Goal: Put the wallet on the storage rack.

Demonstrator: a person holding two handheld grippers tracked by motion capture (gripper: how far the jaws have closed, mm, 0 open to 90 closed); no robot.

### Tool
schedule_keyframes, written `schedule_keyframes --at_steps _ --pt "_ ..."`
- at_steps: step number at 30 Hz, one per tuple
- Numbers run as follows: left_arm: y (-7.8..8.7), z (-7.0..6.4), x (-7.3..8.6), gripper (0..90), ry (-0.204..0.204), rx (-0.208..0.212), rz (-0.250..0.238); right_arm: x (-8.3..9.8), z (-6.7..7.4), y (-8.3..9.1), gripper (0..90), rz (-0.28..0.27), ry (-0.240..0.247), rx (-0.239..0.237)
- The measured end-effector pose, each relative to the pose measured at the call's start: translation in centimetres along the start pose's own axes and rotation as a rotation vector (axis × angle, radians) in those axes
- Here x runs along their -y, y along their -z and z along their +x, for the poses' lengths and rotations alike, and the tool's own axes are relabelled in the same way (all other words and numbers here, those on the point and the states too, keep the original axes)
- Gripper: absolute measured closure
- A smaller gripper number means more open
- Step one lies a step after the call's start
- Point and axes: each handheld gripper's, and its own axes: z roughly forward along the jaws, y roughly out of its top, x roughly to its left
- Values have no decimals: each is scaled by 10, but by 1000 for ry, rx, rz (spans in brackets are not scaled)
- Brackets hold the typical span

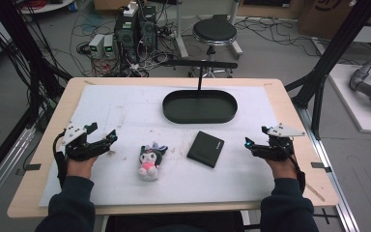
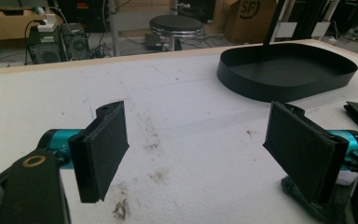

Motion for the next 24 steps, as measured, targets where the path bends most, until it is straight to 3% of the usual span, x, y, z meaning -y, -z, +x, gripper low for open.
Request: schedule_keyframes --at_steps 8,11,17,24 --pt "-3 0 0 208 -1 -9 5 1 3 -4 233 -12 24 -13" --pt "-6 -1 0 208 -3 -10 6 4 6 -8 233 10 41 -30" --pt "-10 -5 -1 212 -20 17 8 4 21 -9 240 13 88 -92" --pt "-6 -3 0 214 -5 12 6 -2 45 -17 217 23 153 -188"
